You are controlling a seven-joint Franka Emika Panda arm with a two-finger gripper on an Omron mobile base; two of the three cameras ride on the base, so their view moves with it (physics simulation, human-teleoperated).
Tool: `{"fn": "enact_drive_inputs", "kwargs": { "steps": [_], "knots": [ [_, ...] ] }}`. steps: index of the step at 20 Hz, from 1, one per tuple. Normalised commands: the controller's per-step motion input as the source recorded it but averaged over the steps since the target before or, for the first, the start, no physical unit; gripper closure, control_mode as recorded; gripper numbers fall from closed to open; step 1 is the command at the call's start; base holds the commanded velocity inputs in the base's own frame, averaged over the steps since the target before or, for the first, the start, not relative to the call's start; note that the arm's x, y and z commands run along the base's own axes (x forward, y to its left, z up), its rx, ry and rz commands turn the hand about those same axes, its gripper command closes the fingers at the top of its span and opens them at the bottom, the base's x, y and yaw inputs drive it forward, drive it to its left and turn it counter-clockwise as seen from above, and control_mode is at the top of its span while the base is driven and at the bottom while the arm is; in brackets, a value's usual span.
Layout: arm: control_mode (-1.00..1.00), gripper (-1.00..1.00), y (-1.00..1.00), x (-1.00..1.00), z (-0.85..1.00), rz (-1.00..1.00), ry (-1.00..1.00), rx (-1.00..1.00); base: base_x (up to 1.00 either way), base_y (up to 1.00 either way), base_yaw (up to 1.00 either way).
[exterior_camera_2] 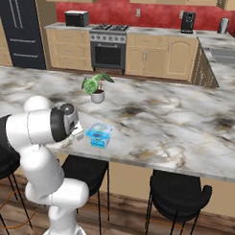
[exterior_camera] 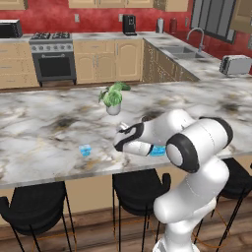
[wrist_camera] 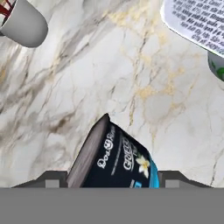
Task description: Stack the yogurt containers by placing the smaller containers on top of the larger containers.
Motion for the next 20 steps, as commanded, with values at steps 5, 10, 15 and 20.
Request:
{"fn": "enact_drive_inputs", "kwargs": {
  "steps": [5, 10, 15, 20],
  "knots": [
    [-1.00, 1.00, 0.00, -0.35, 0.79, 0.00, -0.12, 0.11, 0.00, 0.00, 0.00],
    [-1.00, 1.00, 0.00, -0.82, 0.97, -0.04, 0.01, 0.07, 0.00, 0.00, 0.00],
    [-1.00, 1.00, -0.03, -0.93, 1.00, -0.19, 0.20, 0.00, 0.00, 0.00, 0.00],
    [-1.00, 1.00, -0.15, -0.66, 0.54, -0.05, 0.20, 0.00, 0.00, 0.00, 0.00]
  ]
}}
